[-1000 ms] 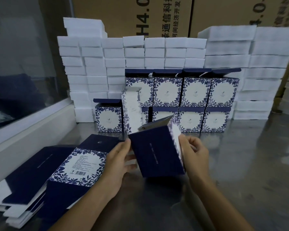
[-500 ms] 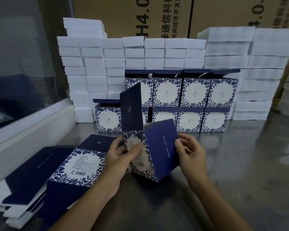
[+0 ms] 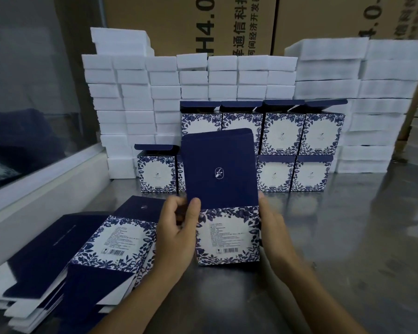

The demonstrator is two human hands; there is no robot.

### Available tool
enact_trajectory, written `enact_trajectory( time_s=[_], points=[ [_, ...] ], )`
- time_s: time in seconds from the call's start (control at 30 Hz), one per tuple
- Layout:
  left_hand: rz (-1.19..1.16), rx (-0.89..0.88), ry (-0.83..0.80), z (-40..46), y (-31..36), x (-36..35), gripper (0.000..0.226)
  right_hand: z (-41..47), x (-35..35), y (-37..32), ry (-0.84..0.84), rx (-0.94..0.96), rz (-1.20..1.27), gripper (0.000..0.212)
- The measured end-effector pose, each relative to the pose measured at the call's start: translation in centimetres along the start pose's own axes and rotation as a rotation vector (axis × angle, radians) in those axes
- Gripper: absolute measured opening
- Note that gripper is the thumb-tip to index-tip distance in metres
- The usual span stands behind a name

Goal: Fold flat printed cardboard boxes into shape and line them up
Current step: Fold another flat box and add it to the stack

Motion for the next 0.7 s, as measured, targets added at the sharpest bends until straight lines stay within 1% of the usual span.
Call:
enact_trajectory(
  time_s=[0.07, 0.17, 0.23, 0.27, 0.3, 0.33, 0.37, 0.4, 0.47, 0.57, 0.63, 0.7],
  points=[
    [-0.031, 0.035, 0.046, 0.3, -0.1, 0.2, 0.025, -0.1, -0.3, -0.4, -0.01, 0.061, 0.015, 0.058],
    [-0.047, 0.071, 0.103, 0.7, -0.7, 0.5, 0.008, -0.4, -0.7, -0.4, -0.048, 0.083, -0.011, 0.071],
    [-0.057, 0.035, 0.106, 0.7, -0.4, 0.5, 0.016, -0.4, -0.6, -0.4, -0.025, 0.086, -0.033, 0.073],
    [-0.033, -0.009, 0.084, 0.6, -0.2, 0.4, 0.017, -0.3, -0.5, -0.3, 0.009, 0.079, -0.036, 0.07],
    [0.025, -0.06, 0.052, 0.5, 0.1, 0.3, 0.012, -0.2, -0.3, -0.2, 0.048, 0.08, -0.038, 0.06],
    [0.096, -0.104, 0.013, 0.3, 0.3, 0.1, 0.009, -0.1, -0.1, -0.1, 0.087, 0.096, -0.049, 0.043],
    [0.167, -0.144, -0.01, 0.0, 0.4, -0.1, 0.015, 0.0, 0.2, -0.2, 0.132, 0.133, -0.088, 0.027],
    [0.216, -0.169, -0.028, -0.2, 0.2, -0.3, 0.023, -0.1, 0.4, -0.4, 0.181, 0.19, -0.14, 0.019],
    [0.284, -0.194, -0.038, -0.4, 0.0, -0.6, 0.03, -0.3, 0.7, -1.0, 0.274, 0.327, -0.264, 0.019],
    [0.327, -0.207, -0.05, -0.6, -0.1, -0.8, 0.034, -0.9, 0.6, -2.1, 0.414, 0.584, -0.562, 0.022],
    [0.344, -0.219, -0.056, -0.7, -0.1, -0.9, 0.039, -1.5, -0.3, -2.6, 0.428, 0.689, -0.696, 0.021],
    [0.354, -0.247, -0.059, -0.9, -0.1, -1.0, 0.039, -2.4, -1.7, -3.0, 0.388, 0.749, -0.779, 0.019]
  ],
)
Point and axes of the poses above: each hand's wrist, its own z-axis towards the middle knuckle, its own x-axis out of the back of the hand, y = z × x, the point moved 4 cm from there along z, towards the middle knuckle
